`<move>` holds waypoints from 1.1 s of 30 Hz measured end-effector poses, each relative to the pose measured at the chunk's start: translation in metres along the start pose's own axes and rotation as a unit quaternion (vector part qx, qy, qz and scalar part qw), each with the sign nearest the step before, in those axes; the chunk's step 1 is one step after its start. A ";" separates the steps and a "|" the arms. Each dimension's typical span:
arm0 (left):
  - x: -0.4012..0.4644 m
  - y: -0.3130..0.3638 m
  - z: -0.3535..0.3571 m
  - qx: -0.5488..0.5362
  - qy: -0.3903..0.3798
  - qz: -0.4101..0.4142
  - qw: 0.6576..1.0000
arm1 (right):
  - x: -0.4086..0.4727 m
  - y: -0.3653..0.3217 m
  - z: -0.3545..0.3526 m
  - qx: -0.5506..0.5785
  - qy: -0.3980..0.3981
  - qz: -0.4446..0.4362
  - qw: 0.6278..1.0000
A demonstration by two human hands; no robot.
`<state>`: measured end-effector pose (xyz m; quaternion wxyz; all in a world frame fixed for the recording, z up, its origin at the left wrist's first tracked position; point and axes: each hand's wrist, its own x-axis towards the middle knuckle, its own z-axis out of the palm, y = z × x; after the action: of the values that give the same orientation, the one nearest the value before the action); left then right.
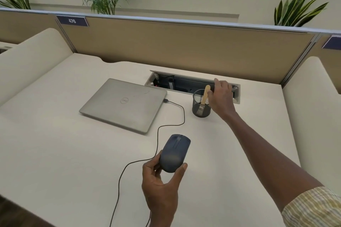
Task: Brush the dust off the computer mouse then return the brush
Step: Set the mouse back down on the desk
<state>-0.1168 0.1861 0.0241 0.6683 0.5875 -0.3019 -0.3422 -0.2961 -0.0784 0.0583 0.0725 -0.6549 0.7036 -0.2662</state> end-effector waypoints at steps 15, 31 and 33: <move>-0.002 0.014 -0.008 0.031 -0.009 0.003 0.999 | -0.245 -0.076 -0.051 0.391 -0.119 0.211 0.888; 0.015 -0.001 -0.041 0.100 -0.250 -0.127 0.955 | -0.258 -0.061 -0.032 0.468 -0.118 0.275 0.832; 0.017 -0.006 -0.043 0.102 -0.262 -0.160 0.946 | -0.262 -0.054 -0.023 0.458 -0.119 0.292 0.831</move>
<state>-0.0731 0.1970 0.0123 0.4389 0.5823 -0.4018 -0.5540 -0.2243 0.1796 0.0389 0.5218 -0.3369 0.6453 -0.4447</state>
